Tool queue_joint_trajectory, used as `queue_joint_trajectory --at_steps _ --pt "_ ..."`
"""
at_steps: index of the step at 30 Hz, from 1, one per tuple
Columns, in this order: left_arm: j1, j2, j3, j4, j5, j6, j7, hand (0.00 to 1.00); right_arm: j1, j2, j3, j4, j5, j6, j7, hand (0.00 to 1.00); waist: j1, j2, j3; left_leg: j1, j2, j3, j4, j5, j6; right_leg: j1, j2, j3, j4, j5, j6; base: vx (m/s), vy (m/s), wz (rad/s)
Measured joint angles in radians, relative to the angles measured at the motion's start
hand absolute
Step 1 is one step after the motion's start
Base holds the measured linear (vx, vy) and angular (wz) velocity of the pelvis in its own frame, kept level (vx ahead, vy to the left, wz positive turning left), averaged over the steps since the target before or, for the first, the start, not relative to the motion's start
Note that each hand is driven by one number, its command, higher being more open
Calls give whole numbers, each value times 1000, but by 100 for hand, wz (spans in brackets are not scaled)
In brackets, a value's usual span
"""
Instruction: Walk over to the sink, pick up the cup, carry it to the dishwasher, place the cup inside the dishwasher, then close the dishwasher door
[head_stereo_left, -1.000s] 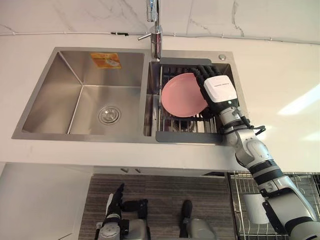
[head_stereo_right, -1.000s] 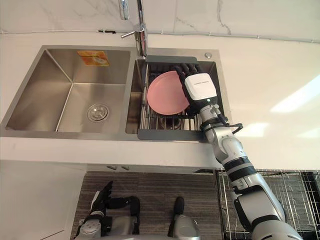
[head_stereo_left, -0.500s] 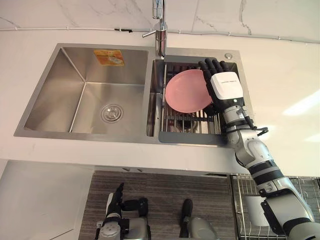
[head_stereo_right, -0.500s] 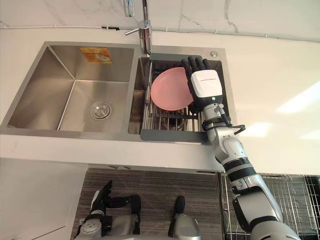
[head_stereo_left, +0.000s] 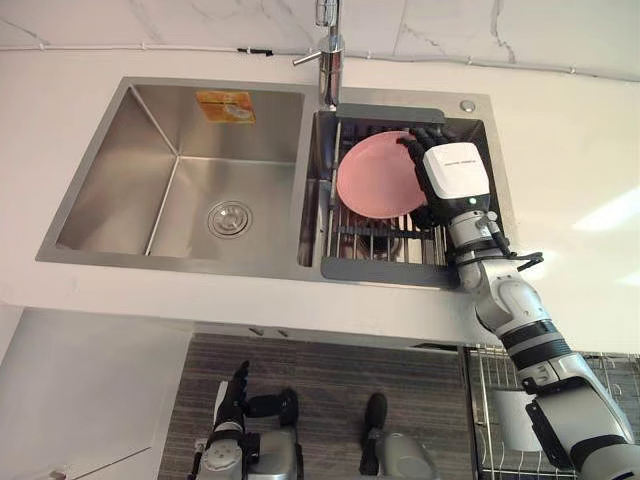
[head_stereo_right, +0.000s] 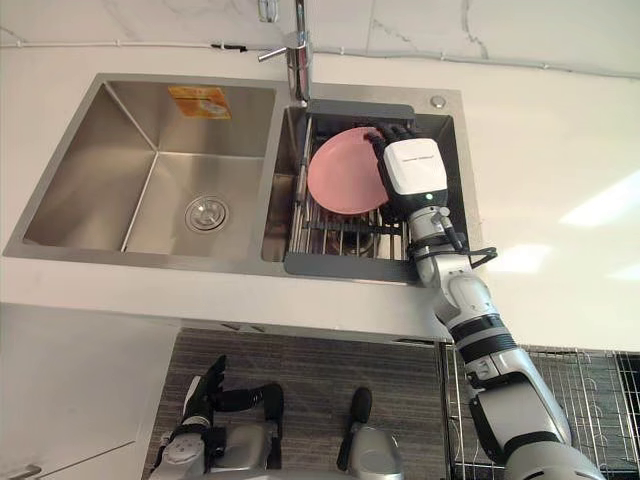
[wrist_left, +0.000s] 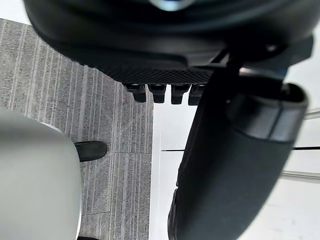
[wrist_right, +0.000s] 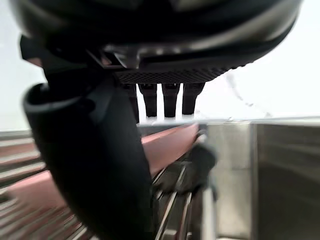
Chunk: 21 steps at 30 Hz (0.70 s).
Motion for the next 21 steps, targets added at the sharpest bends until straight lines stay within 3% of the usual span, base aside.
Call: queue_joint_trajectory --at_steps 7,21 --pt "-14 0 -1 17 0 -3 0 100 -49 -21 62 -8 40 -59 7 0 7 0 0 -7 0 -7 0 1 2 -4 1 -5 1 0 -1 6 -2 3" --pt "-30 -1 0 27 0 2 -1 100 -58 -49 60 -87 107 -65 41 0 18 0 0 -3 8 5 8 1 2 -7 10 14 -1 1 -5 0 -1 -3"
